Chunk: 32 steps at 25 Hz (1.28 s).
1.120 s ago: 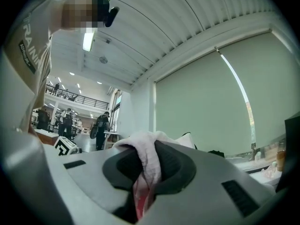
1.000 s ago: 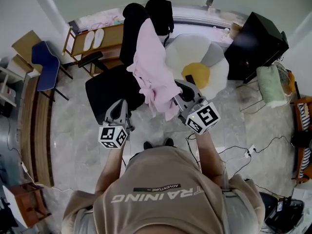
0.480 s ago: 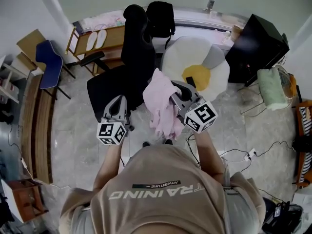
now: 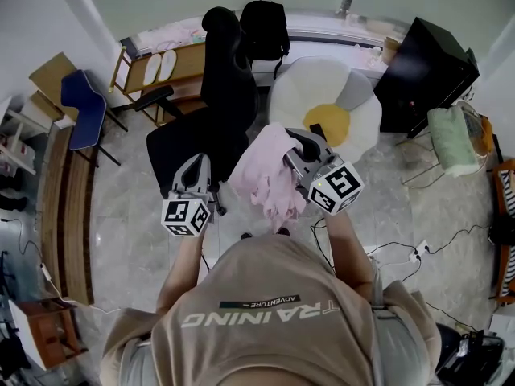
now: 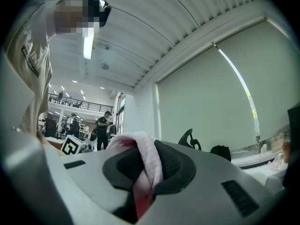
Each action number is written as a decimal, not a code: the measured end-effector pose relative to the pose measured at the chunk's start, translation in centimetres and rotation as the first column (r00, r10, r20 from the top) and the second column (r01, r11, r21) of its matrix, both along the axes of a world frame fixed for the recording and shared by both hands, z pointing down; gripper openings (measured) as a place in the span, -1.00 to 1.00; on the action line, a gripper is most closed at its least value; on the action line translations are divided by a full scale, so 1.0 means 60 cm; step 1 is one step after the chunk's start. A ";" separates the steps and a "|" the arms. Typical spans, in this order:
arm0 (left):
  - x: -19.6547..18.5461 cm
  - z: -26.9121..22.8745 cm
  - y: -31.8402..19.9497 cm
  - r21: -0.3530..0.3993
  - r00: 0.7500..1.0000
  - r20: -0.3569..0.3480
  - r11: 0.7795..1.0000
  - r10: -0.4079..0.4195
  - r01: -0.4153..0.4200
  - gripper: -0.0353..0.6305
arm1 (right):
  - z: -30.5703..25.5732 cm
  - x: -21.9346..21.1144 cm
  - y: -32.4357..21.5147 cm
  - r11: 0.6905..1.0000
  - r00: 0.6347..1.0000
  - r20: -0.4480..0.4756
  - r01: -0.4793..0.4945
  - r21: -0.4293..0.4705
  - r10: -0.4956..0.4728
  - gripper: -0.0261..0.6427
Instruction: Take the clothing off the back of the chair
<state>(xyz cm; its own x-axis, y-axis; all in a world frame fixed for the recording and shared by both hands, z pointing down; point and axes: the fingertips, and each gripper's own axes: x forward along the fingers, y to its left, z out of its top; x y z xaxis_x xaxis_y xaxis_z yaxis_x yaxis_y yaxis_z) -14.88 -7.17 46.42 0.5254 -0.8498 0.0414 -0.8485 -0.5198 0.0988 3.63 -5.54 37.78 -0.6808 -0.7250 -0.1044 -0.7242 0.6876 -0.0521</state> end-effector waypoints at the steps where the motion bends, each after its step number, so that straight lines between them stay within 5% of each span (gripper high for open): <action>1: 0.000 -0.001 -0.003 0.002 1.000 0.000 1.000 0.000 0.000 -0.85 | 0.001 -0.001 -0.004 1.000 1.000 -0.007 -0.001 0.000 0.001 -0.72; 32: -0.001 -0.001 -0.055 0.027 1.000 0.011 1.000 -0.017 0.017 -0.85 | 0.028 -0.001 -0.058 0.999 0.999 -0.038 0.020 -0.032 -0.022 -0.72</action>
